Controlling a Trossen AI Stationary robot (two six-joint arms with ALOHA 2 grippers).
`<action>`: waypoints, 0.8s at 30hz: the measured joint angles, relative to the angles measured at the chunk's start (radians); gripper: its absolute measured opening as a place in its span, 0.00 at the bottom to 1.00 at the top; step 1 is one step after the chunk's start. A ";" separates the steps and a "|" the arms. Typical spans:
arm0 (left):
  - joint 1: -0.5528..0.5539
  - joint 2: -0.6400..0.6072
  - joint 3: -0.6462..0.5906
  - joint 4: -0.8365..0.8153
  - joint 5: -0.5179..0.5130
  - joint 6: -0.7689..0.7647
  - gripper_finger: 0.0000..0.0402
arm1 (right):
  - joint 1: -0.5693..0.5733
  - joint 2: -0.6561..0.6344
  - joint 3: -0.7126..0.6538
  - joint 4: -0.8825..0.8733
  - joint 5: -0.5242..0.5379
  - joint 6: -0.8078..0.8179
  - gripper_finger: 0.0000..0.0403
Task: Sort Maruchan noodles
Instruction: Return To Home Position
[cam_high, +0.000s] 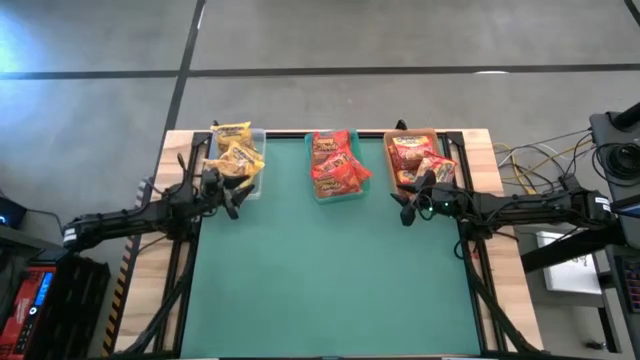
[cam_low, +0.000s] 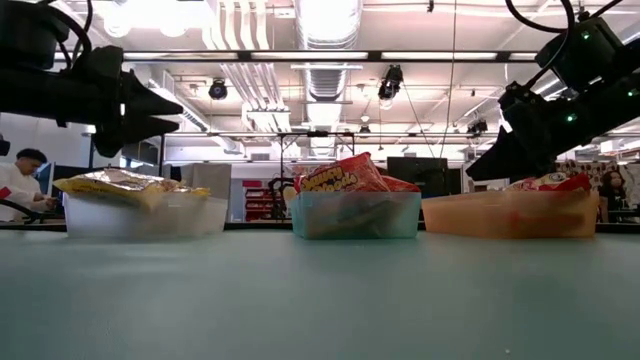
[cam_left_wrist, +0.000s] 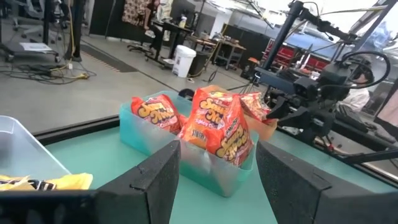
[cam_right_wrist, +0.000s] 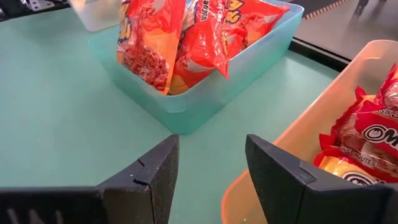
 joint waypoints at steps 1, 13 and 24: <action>0.000 0.002 0.000 0.001 0.000 0.000 0.48 | 0.000 0.000 0.000 0.000 0.000 0.000 0.44; 0.000 0.028 0.000 0.001 0.000 -0.014 0.48 | 0.000 0.000 0.000 0.000 -0.002 0.000 0.44; 0.000 0.028 0.000 0.001 0.000 -0.015 0.48 | 0.000 -0.021 -0.013 0.000 -0.002 0.000 0.44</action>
